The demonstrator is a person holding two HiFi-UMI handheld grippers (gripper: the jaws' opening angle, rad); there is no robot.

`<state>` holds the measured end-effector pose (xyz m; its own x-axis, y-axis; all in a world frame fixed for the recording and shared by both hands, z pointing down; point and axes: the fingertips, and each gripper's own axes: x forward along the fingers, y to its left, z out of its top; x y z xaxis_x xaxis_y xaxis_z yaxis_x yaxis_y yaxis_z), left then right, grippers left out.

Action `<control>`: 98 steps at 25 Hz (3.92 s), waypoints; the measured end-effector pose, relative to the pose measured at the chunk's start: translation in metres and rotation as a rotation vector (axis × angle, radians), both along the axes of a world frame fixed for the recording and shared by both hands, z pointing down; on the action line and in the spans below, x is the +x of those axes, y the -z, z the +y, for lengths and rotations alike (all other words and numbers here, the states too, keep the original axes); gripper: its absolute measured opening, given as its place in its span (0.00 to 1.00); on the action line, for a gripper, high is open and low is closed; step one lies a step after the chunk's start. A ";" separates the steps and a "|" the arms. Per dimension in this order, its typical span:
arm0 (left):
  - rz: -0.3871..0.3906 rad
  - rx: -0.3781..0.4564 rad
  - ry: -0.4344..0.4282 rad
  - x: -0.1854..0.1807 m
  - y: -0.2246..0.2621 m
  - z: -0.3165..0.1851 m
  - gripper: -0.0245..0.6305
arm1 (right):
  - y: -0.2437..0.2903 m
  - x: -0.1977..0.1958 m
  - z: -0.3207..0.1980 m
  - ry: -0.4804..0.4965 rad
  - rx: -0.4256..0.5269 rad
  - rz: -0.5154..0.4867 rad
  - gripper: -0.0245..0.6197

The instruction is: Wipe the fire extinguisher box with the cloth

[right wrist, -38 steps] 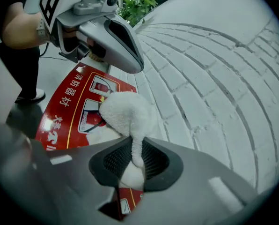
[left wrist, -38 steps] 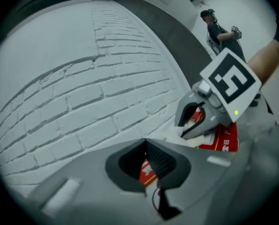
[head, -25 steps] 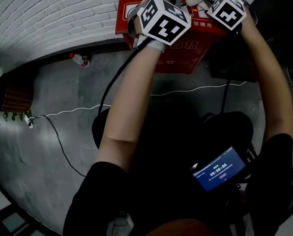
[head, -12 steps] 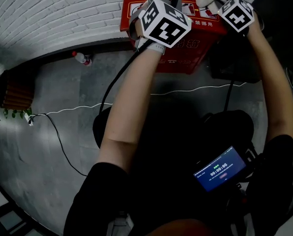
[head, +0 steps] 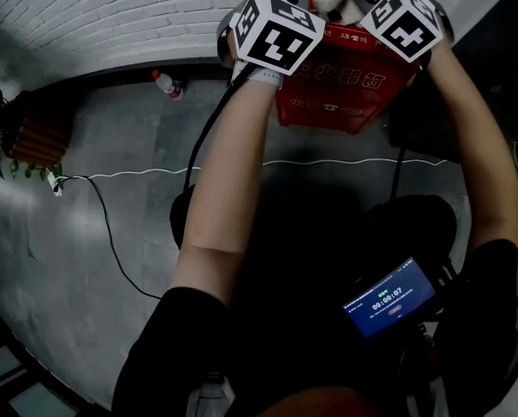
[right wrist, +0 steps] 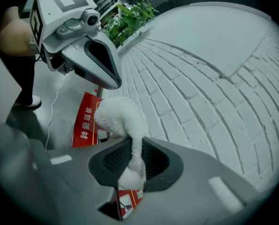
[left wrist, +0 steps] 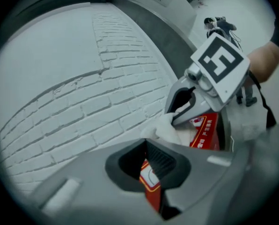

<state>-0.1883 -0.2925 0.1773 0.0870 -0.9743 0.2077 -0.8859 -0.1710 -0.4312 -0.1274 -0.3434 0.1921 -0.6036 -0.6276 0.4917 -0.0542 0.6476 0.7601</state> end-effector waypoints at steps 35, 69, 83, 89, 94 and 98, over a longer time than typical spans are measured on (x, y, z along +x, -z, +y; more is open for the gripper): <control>-0.040 -0.134 -0.060 0.037 -0.044 -0.005 0.04 | -0.066 -0.011 0.036 0.050 -0.044 0.122 0.14; 0.003 -0.072 -0.270 0.226 -0.039 0.009 0.04 | -0.050 0.220 0.008 -0.254 -0.040 0.056 0.14; 0.097 0.055 -0.321 0.282 0.054 0.007 0.04 | 0.036 0.277 -0.004 -0.295 0.066 -0.065 0.14; 0.173 0.040 -0.327 0.296 -0.013 0.002 0.04 | -0.026 0.287 -0.014 -0.347 -0.036 -0.149 0.14; 0.224 0.025 -0.317 0.313 -0.072 -0.003 0.04 | -0.073 0.288 -0.027 -0.380 -0.130 -0.268 0.14; 0.227 0.025 -0.304 0.322 -0.117 -0.013 0.04 | -0.108 0.280 -0.044 -0.380 -0.219 -0.392 0.14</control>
<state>0.1339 -0.3057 0.2942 0.4144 -0.9014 0.1259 -0.8698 -0.4329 -0.2369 0.1526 -0.3873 0.3003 -0.5190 -0.7446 0.4198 -0.5632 0.6673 0.4873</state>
